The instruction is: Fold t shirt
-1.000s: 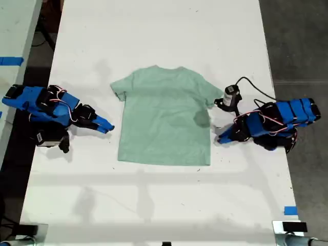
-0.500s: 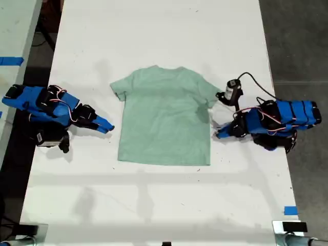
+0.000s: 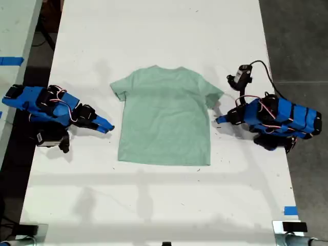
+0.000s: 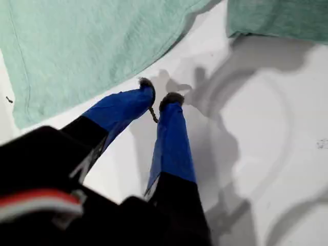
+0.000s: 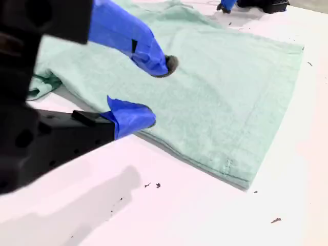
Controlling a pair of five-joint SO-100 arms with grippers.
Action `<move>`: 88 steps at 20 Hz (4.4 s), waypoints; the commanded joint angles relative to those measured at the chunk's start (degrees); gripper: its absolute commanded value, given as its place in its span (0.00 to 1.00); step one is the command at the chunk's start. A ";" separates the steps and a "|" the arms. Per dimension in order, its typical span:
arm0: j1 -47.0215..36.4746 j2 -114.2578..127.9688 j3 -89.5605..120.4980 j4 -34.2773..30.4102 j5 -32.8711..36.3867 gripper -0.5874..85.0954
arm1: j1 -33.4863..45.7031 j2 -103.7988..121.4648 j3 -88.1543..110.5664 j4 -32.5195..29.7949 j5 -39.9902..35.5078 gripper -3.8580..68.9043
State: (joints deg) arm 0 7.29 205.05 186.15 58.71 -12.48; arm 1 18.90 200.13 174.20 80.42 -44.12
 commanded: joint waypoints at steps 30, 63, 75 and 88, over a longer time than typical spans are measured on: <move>0.09 0.18 2.37 -0.35 -0.62 0.15 | 38.32 -81.74 -34.01 -31.11 9.58 0.28; 0.09 0.18 2.37 -0.35 -0.53 0.15 | 7.91 -67.15 -45.35 -50.54 14.59 0.08; 0.09 0.18 2.37 -0.35 -0.53 0.15 | 1.41 -102.04 -68.91 -51.15 13.54 0.29; 0.09 0.18 2.37 -0.35 -0.53 0.15 | 5.01 -37.35 -31.38 -29.36 19.51 0.08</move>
State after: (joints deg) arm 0 7.29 205.05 186.15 58.71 -12.48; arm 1 25.66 145.20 131.40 50.36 -27.16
